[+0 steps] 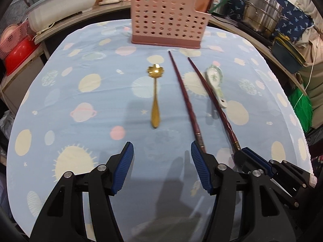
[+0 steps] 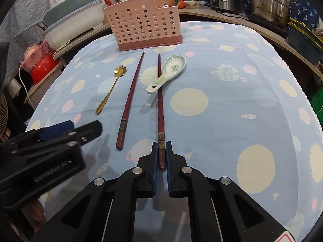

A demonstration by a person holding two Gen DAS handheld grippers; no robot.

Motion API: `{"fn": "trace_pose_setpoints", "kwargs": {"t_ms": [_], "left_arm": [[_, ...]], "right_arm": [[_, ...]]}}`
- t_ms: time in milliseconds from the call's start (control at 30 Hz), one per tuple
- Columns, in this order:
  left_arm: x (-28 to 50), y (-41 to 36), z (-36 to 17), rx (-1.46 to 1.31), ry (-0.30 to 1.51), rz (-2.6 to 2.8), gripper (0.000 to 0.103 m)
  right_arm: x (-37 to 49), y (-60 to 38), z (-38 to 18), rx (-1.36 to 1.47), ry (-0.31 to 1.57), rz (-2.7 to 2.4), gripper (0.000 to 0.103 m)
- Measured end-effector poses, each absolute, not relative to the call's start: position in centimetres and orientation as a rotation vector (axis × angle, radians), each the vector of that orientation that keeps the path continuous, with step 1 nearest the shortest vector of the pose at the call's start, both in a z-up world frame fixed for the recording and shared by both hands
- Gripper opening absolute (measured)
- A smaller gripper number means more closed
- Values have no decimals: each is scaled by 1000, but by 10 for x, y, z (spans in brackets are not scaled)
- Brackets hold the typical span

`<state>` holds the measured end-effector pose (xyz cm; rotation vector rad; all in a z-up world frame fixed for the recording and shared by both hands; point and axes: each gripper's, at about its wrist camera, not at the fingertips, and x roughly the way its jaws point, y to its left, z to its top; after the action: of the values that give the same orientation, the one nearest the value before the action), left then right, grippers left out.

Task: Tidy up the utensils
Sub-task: 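Grasp a dark red chopstick with the right tool while the left tool grasps the other, then lift both dark red chopsticks and carry them over the pink holder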

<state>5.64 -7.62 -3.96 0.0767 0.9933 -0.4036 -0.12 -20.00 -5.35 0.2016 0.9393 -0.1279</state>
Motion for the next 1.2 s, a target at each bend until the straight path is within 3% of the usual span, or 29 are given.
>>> {"fn": "trace_pose_setpoints", "kwargs": {"t_ms": [300,500,833,1200], "left_arm": [[60,-105,-49,90,1013,-448,56],[59,-107,-53,100,1010,-448,43],[58,-96,-52,86,1025,-474,11],[50,-67,-30,49,999,-448,7]], "right_arm": [[-3,-208,-54,220,942,-115,8],[-2,-207,-56,223,946,-105,8],[-3,-204,-53,220,936,-103,7],[-12,-187,-28,183,882,-76,7]]}}
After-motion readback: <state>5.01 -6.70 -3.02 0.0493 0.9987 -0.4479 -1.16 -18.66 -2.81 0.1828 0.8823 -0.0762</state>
